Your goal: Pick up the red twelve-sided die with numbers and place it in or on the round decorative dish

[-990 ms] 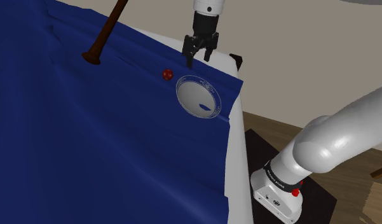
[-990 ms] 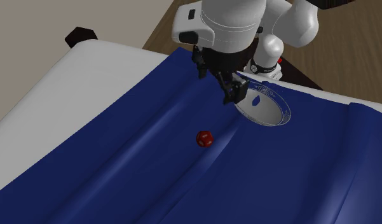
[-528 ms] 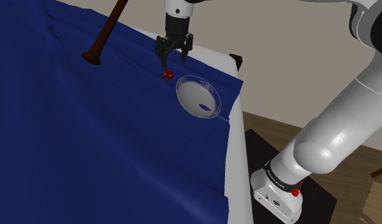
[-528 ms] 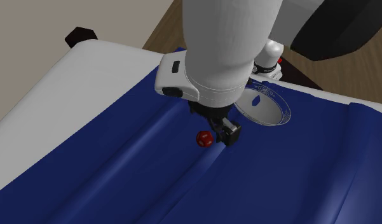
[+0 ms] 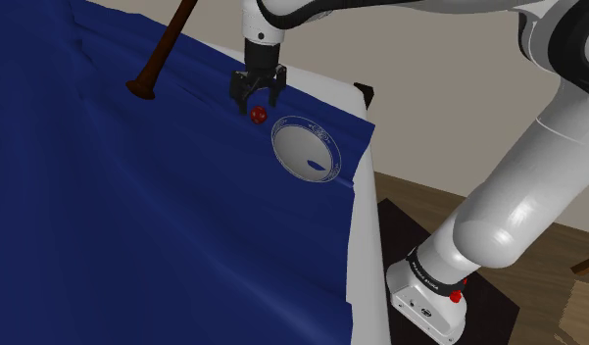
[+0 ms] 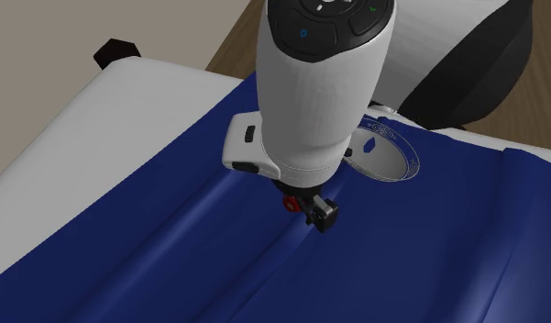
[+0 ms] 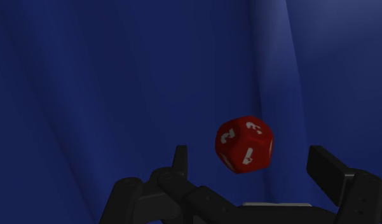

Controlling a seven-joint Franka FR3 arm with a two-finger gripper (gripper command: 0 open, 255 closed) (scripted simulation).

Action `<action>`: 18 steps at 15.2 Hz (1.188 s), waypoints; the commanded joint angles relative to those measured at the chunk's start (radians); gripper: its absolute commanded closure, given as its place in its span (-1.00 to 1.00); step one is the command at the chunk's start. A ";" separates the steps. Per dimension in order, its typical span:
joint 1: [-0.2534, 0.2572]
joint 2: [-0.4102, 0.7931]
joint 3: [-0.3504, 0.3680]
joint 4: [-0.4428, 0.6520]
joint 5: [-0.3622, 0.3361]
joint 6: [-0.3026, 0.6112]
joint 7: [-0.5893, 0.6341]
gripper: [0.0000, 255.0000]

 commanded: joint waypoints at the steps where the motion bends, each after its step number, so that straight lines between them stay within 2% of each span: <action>1: -0.001 -0.001 -0.001 -0.024 0.000 0.024 0.000 -1.00; 8: -0.001 -0.001 -0.001 -0.024 0.000 0.024 0.000 -1.00; 9: -0.001 0.000 -0.001 -0.024 0.000 0.024 0.000 1.00; 18: -0.001 0.000 -0.001 -0.024 0.000 0.024 0.000 1.00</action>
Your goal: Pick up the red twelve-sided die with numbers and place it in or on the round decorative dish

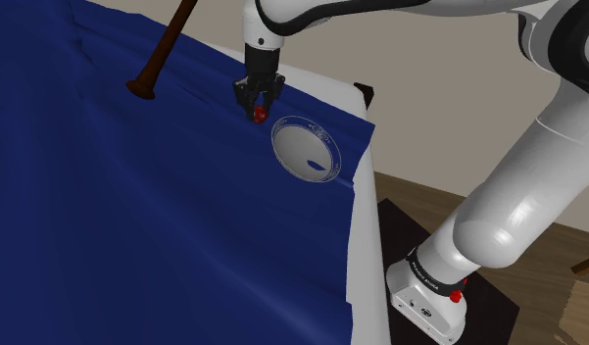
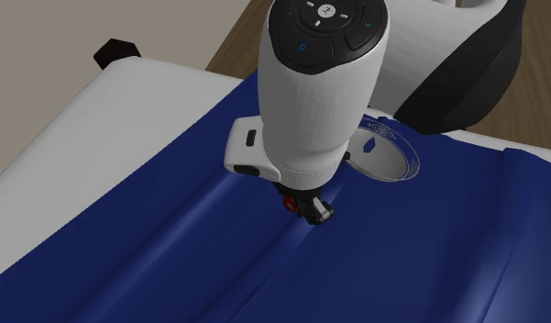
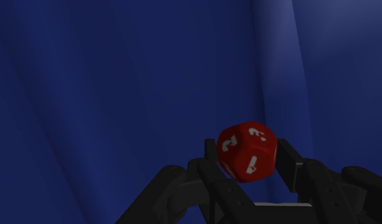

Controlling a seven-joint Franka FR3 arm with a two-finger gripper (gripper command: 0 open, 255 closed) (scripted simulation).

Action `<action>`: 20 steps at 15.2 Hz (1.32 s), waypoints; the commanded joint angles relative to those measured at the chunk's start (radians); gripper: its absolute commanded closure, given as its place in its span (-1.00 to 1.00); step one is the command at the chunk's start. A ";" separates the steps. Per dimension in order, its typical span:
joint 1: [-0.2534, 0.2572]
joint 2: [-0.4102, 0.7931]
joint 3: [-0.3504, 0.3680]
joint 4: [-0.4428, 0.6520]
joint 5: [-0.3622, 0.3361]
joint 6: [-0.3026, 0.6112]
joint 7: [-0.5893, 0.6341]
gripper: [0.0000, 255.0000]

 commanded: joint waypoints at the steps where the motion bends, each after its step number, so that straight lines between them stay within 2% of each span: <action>1: 0.000 -0.003 0.000 0.011 0.001 -0.013 -0.001 1.00; 20: 0.004 -0.002 0.003 0.267 0.003 -0.269 -0.006 1.00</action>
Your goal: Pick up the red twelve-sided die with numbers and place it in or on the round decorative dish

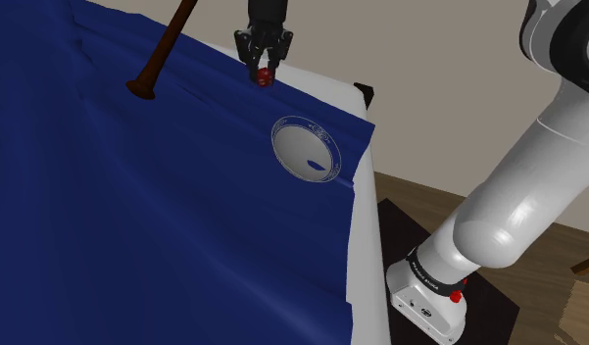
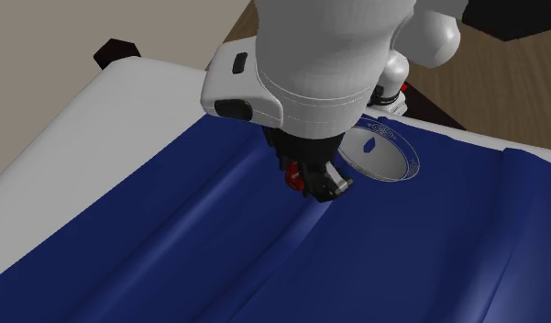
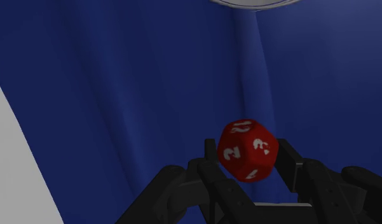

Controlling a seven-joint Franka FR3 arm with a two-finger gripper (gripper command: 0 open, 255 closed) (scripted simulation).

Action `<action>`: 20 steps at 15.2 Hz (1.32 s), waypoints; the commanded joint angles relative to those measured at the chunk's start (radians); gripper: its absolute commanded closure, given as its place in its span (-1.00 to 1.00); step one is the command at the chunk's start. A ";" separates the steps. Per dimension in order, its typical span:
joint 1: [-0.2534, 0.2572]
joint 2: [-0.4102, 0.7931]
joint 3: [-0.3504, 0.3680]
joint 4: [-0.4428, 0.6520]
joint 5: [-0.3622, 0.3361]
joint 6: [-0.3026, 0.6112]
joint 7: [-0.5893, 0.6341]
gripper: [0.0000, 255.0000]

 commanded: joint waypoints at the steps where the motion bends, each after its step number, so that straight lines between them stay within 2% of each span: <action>1: 0.001 0.003 0.001 0.033 -0.001 -0.030 0.000 1.00; 3: 0.002 0.009 0.001 0.063 -0.003 -0.055 0.001 1.00; 9: 0.006 -0.238 0.004 -0.204 0.084 -0.019 0.000 1.00; 16: 0.048 -0.497 0.003 -0.430 0.172 -0.039 0.011 1.00; 20: 0.051 -0.505 0.006 -0.491 0.177 0.014 0.009 1.00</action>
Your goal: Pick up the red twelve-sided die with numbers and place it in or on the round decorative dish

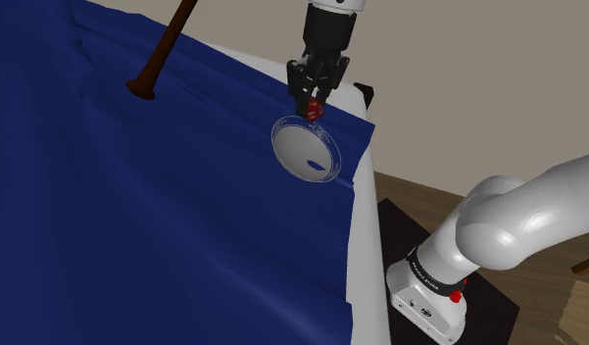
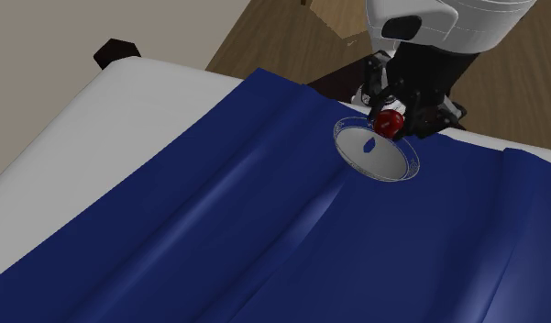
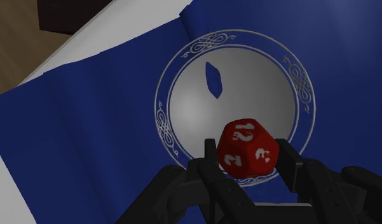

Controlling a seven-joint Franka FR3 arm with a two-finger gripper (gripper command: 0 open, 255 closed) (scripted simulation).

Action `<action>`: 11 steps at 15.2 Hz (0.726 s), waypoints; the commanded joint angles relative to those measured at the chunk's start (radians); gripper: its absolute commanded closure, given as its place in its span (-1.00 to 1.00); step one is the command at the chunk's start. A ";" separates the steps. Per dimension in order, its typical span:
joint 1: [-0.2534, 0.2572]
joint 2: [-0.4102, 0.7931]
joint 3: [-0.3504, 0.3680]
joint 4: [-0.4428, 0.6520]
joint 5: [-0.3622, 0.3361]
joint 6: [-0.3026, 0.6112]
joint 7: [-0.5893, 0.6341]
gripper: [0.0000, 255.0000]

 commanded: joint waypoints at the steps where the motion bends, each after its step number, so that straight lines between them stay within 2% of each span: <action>1: 0.001 -0.004 0.002 -0.027 0.002 0.023 0.000 1.00; 11: 0.007 -0.007 0.014 -0.152 0.011 0.145 -0.003 1.00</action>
